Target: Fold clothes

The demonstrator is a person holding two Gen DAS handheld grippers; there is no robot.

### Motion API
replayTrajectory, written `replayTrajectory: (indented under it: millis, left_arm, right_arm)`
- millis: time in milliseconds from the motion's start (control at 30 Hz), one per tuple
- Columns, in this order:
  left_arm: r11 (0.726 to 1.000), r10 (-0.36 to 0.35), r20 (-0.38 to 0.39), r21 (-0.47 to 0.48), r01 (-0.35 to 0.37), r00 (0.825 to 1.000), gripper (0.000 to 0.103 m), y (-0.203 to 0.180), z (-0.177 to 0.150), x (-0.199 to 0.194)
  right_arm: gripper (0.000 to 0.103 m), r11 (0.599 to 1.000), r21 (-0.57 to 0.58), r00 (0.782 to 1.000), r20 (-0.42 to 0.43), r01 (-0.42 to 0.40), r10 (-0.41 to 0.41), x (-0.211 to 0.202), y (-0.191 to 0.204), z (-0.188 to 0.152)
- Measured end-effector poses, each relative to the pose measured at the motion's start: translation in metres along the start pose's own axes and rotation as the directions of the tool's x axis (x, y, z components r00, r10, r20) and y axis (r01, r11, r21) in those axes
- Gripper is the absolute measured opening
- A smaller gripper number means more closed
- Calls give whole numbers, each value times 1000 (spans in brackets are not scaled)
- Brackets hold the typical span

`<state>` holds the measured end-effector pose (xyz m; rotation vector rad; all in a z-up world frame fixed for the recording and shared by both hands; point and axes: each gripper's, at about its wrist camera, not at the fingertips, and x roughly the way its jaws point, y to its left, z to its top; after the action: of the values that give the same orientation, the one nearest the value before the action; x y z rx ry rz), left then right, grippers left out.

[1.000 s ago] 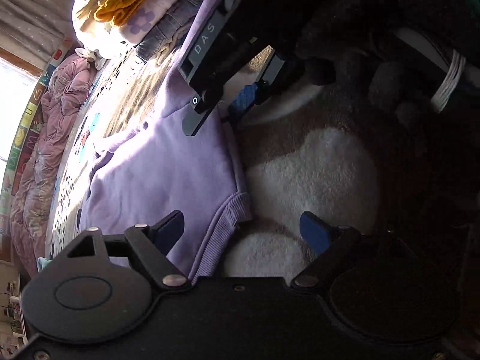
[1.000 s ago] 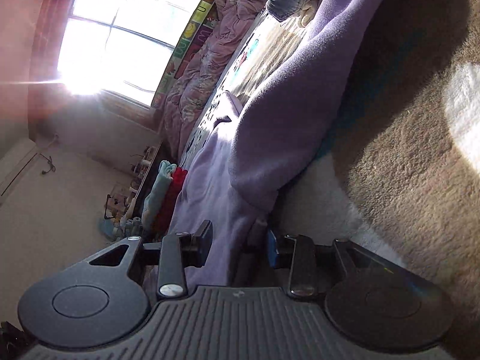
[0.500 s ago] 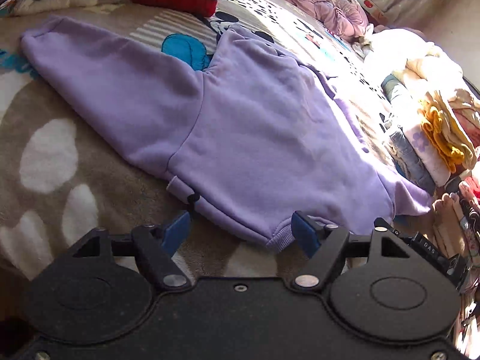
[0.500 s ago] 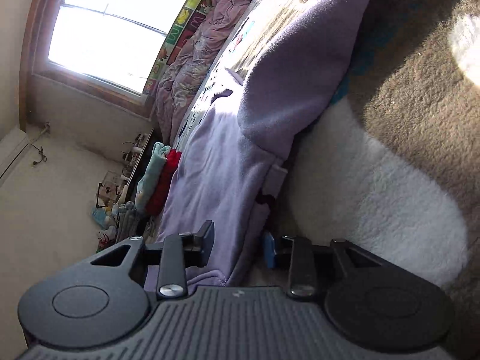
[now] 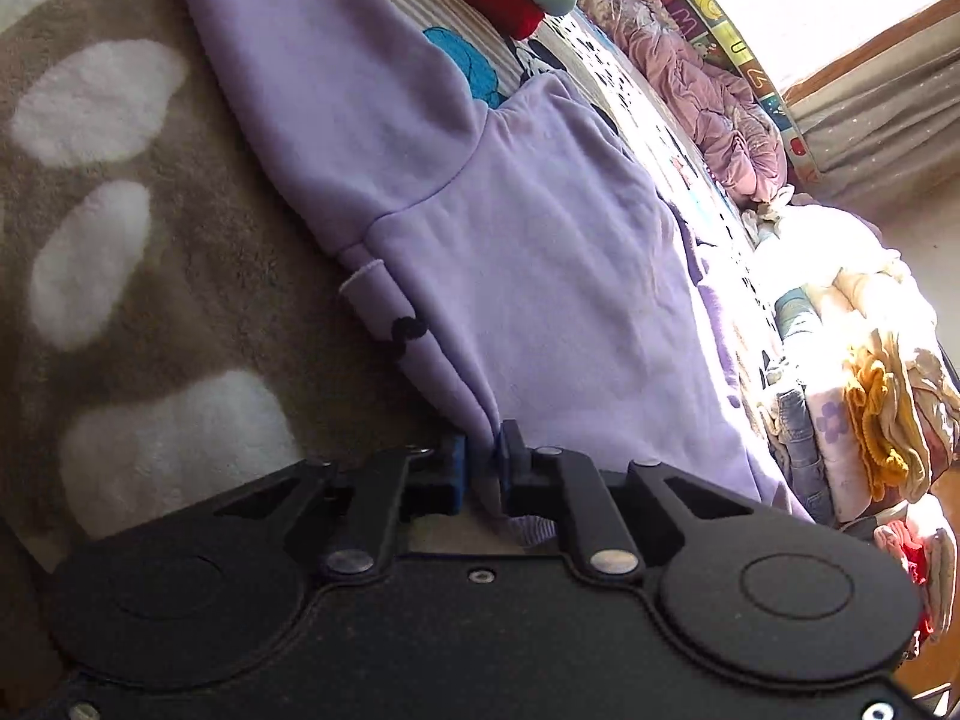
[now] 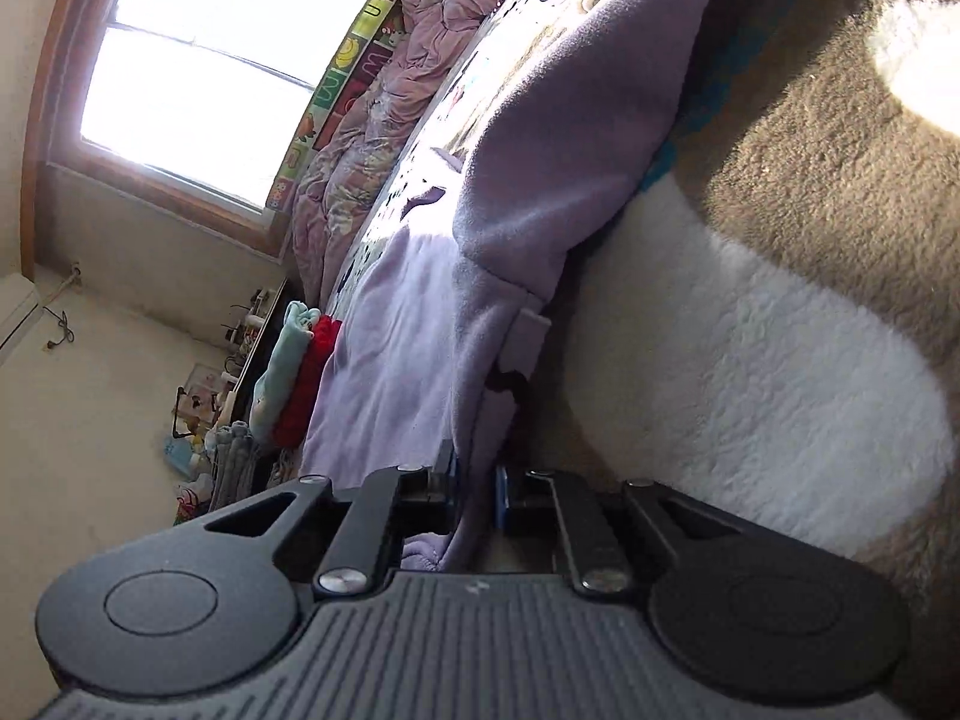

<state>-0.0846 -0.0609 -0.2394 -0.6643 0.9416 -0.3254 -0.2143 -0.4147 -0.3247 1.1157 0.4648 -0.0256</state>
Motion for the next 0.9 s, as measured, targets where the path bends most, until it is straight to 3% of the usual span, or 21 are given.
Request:
replayTrajectory:
  millis: [100, 200, 233, 300, 400, 533, 567, 667, 733, 767, 900]
  left_arm:
    - [999, -17, 11, 35, 17, 1000, 7, 0, 0, -18]
    - [997, 45, -30, 56, -43, 999, 8, 12, -8, -14]
    - [997, 51, -38, 55, -49, 998, 14, 16, -10, -11]
    - [997, 53, -48, 53, -51, 997, 17, 23, -13, -4]
    - [987, 66, -62, 149, -56, 996, 31, -3, -4, -19]
    - [957, 85, -77, 284, -60, 993, 33, -39, 7, -41]
    - [947, 90, -80, 317, -61, 993, 33, -48, 10, -47]
    - [909, 107, -89, 413, -61, 990, 48, -76, 19, -64]
    - [851, 85, -122, 525, -8, 989, 54, -108, 27, -65]
    - [809, 85, -135, 588, 11, 987, 55, -122, 28, -65]
    - [628, 138, -169, 777, 46, 976, 55, -167, 23, -52]
  right_arm:
    - [13, 1000, -7, 1000, -10, 10, -10, -11, 3, -7]
    - [11, 999, -28, 999, -38, 31, -32, -21, 0, -25]
    - [11, 998, -39, 998, -41, 41, -42, -21, 2, -25]
    - [13, 997, -53, 997, -49, 57, -59, -21, 7, -24]
    - [25, 999, 21, 999, -44, 25, -24, -35, 1, -17]
    - [32, 995, 61, 990, 113, 73, -79, -70, -16, 8]
    - [32, 993, 83, 982, 160, 89, -101, -78, -22, 19]
    - [37, 980, 152, 940, 295, 129, -170, -101, -43, 52]
    - [48, 969, 188, 909, 354, 163, -221, -109, -60, 82]
    - [50, 963, 201, 897, 369, 180, -245, -111, -67, 97]
    - [49, 951, 281, 890, 389, 133, -239, -103, -101, 151]
